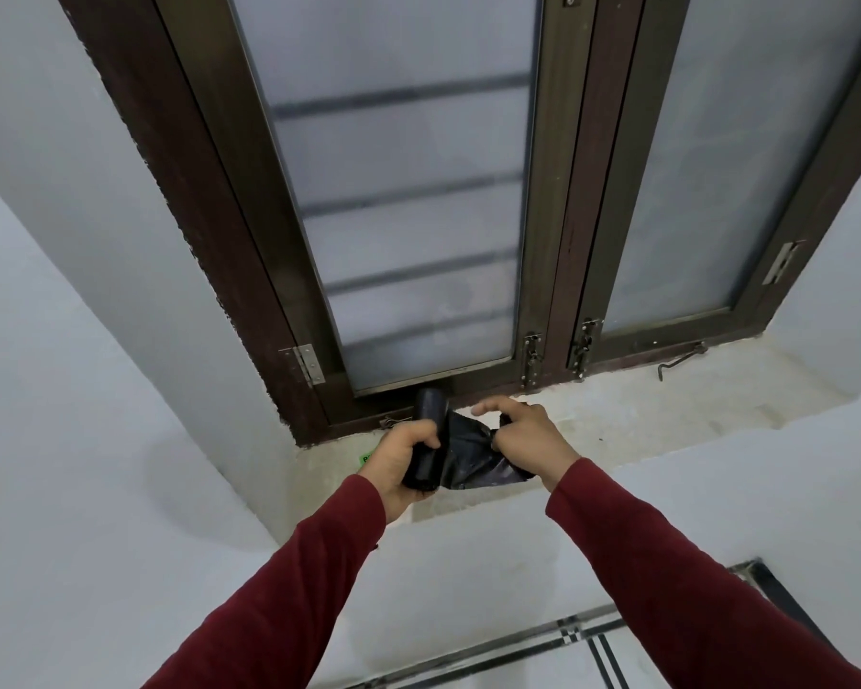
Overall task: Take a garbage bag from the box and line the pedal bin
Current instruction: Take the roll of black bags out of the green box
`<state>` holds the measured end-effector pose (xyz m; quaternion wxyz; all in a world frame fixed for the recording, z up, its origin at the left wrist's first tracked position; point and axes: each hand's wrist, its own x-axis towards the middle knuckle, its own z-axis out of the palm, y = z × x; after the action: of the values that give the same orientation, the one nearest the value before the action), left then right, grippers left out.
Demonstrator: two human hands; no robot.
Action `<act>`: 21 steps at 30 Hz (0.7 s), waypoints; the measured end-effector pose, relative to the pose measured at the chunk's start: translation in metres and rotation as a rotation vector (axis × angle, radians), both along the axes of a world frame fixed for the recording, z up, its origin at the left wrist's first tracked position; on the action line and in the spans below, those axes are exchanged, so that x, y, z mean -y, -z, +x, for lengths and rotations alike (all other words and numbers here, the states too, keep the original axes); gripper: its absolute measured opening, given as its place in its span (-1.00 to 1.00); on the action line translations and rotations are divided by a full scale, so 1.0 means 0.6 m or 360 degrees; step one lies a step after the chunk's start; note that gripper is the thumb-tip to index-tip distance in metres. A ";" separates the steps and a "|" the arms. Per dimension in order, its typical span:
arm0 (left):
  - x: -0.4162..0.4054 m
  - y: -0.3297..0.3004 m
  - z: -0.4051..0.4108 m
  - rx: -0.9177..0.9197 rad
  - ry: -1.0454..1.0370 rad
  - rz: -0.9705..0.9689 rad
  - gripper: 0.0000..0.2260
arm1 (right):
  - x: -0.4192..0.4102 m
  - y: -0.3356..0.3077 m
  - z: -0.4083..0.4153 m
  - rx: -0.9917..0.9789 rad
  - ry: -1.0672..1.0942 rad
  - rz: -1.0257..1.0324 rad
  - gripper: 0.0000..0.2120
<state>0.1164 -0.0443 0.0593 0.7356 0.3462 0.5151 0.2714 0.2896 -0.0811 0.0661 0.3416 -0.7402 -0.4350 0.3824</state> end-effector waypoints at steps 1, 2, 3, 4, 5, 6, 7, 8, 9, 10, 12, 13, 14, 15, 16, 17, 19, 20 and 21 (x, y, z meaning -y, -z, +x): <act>-0.001 0.001 -0.002 -0.0003 0.0001 -0.0001 -0.84 | 0.000 -0.003 0.000 0.0005 -0.0078 -0.0019 -0.46; 0.000 -0.001 -0.003 0.0009 0.0013 0.0000 -0.80 | 0.000 -0.005 0.001 0.0005 -0.0149 -0.0029 -0.44; 0.000 -0.001 -0.005 0.0011 0.0029 0.0011 -0.73 | 0.002 -0.009 0.001 0.0010 -0.0197 -0.0037 -0.43; -0.002 0.001 -0.005 0.0009 0.0039 0.0023 -0.67 | 0.004 -0.012 0.001 0.0007 -0.0205 -0.0025 -0.44; -0.003 0.002 -0.005 0.0007 0.0039 0.0036 -0.63 | 0.007 -0.016 0.001 -0.0008 -0.0151 -0.0007 -0.46; -0.004 0.003 -0.004 0.0009 0.0025 0.0038 -0.62 | 0.010 -0.019 0.001 -0.0035 -0.0062 0.0033 -0.51; -0.004 0.001 -0.004 -0.0007 0.0009 0.0042 -0.64 | 0.011 -0.021 0.002 -0.0078 0.0058 0.0067 -0.57; -0.004 0.000 -0.004 -0.0015 -0.0007 0.0043 -0.67 | 0.012 -0.023 0.004 -0.0118 0.0175 0.0095 -0.66; -0.003 -0.003 -0.005 -0.0026 -0.0014 0.0049 -0.70 | 0.014 -0.025 0.006 -0.0164 0.0258 0.0105 -0.79; -0.002 -0.006 -0.004 -0.0023 -0.0009 0.0052 -0.72 | 0.015 -0.027 0.006 -0.0211 0.0300 0.0104 -0.91; 0.003 -0.014 0.000 -0.0001 0.0021 0.0049 -0.77 | 0.015 -0.025 0.005 -0.0263 0.0303 0.0155 -0.75; 0.005 -0.018 0.002 0.0006 0.0037 0.0050 -0.77 | 0.014 -0.021 0.004 -0.0220 0.0301 0.0180 -0.67; 0.007 -0.021 0.004 0.0028 0.0055 0.0052 -0.75 | 0.016 -0.022 0.002 -0.0152 0.0300 0.0202 -0.61; 0.008 -0.023 0.006 0.0039 0.0063 0.0062 -0.72 | 0.017 -0.020 0.001 -0.0100 0.0283 0.0206 -0.58; 0.007 -0.022 0.007 0.0046 0.0058 0.0068 -0.70 | 0.017 -0.018 0.003 -0.0077 0.0256 0.0198 -0.57; 0.007 -0.022 0.006 0.0035 0.0050 0.0078 -0.68 | 0.019 -0.018 0.005 -0.0073 0.0207 0.0180 -0.58; 0.007 -0.020 0.004 -0.0010 0.0024 0.0090 -0.65 | 0.020 -0.021 0.011 -0.0042 0.0063 0.0109 -0.63; 0.007 -0.018 0.003 -0.0043 0.0011 0.0089 -0.65 | 0.019 -0.022 0.013 -0.0025 -0.0015 0.0082 -0.61; 0.008 -0.018 0.001 -0.0068 0.0001 0.0084 -0.67 | 0.021 -0.024 0.012 -0.0004 -0.0080 0.0066 -0.56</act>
<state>0.1170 -0.0492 0.0699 0.7151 0.3713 0.5234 0.2771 0.2969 -0.0936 0.0803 0.3476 -0.7212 -0.4609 0.3829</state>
